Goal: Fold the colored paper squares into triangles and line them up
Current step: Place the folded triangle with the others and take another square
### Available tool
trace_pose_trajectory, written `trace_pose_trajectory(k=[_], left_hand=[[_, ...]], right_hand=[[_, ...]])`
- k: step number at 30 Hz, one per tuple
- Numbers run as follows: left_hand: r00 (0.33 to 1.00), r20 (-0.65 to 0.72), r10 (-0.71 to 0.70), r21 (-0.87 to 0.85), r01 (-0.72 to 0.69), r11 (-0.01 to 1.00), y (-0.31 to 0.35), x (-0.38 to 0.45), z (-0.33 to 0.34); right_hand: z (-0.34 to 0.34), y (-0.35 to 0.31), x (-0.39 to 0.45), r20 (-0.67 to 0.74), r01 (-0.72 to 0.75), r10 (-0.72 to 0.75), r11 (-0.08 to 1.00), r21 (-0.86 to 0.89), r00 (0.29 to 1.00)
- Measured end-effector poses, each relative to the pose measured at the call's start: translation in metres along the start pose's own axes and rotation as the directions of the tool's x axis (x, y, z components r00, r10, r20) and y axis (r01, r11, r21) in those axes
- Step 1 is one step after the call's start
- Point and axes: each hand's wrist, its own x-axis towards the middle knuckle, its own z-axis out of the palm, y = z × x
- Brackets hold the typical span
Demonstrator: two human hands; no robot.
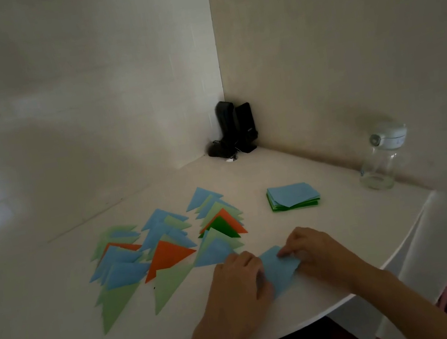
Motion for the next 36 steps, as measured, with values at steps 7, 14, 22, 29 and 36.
trace_pose_trajectory(k=[7, 14, 22, 29, 36], left_hand=[[1.0, -0.025, -0.013, 0.054, 0.014, 0.998, -0.004, -0.009, 0.011], [0.991, -0.136, 0.004, 0.031, 0.001, 1.0, -0.02, -0.012, 0.007], [0.957, -0.212, -0.198, -0.028, 0.196, 0.98, -0.025, -0.016, 0.012], [0.913, -0.278, -0.298, -0.007, 0.308, 0.951, -0.011, -0.005, 0.018], [0.911, -0.281, -0.302, 0.129, 0.347, 0.929, -0.01, 0.001, 0.025]], right_hand=[[0.011, -0.007, -0.012, -0.168, 0.038, -0.043, 0.999, -0.036, 0.985], [0.016, -0.013, -0.017, -0.217, -0.028, 0.011, 0.997, -0.076, 0.976], [0.028, -0.021, -0.017, -0.288, -0.169, 0.193, 0.98, 0.104, 0.938], [0.027, -0.034, -0.009, -0.191, -0.329, 0.312, 0.942, -0.061, 0.931], [0.028, -0.037, -0.007, -0.237, -0.36, 0.336, 0.931, -0.066, 0.912]])
